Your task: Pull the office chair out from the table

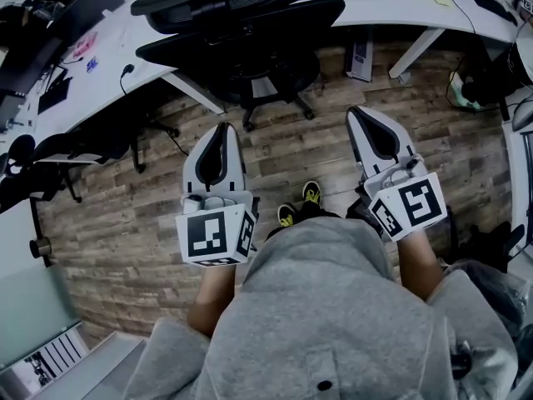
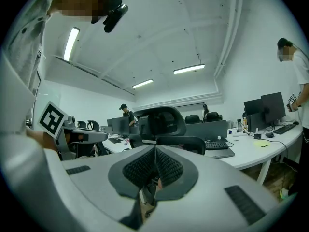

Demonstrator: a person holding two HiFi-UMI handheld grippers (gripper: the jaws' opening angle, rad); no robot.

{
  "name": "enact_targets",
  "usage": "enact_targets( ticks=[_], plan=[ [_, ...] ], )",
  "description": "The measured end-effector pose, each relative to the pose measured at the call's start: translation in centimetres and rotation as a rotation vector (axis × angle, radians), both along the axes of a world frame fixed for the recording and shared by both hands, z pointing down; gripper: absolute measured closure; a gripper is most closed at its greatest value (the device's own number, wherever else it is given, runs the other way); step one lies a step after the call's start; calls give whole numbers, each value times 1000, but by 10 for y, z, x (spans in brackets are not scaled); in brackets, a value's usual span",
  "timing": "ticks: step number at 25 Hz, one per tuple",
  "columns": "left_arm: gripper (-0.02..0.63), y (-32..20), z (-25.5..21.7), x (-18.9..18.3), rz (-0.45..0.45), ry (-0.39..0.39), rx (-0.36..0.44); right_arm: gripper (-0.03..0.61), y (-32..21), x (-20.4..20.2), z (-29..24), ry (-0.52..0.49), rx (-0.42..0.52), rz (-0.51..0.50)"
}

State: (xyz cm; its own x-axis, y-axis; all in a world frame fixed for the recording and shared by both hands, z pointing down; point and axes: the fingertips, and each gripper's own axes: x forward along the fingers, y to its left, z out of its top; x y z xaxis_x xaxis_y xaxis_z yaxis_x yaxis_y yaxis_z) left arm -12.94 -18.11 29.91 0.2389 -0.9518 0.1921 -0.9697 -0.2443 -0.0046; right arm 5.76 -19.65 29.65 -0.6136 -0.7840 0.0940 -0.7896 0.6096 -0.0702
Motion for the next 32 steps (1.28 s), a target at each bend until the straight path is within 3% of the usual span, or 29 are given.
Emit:
enact_targets(
  ticks=[15,26,32],
  plan=[
    [584,-32,-5,-8,-78,-35,23,549,-51,20,-2,-12,36,-7],
    [584,-70,2,-54,-96,-13,12,549,-92,-2,-6,71,50,15],
    [584,-101,-2,-91,-110,-22,42,549,-124,-13,-17,126,101,43]
  ],
)
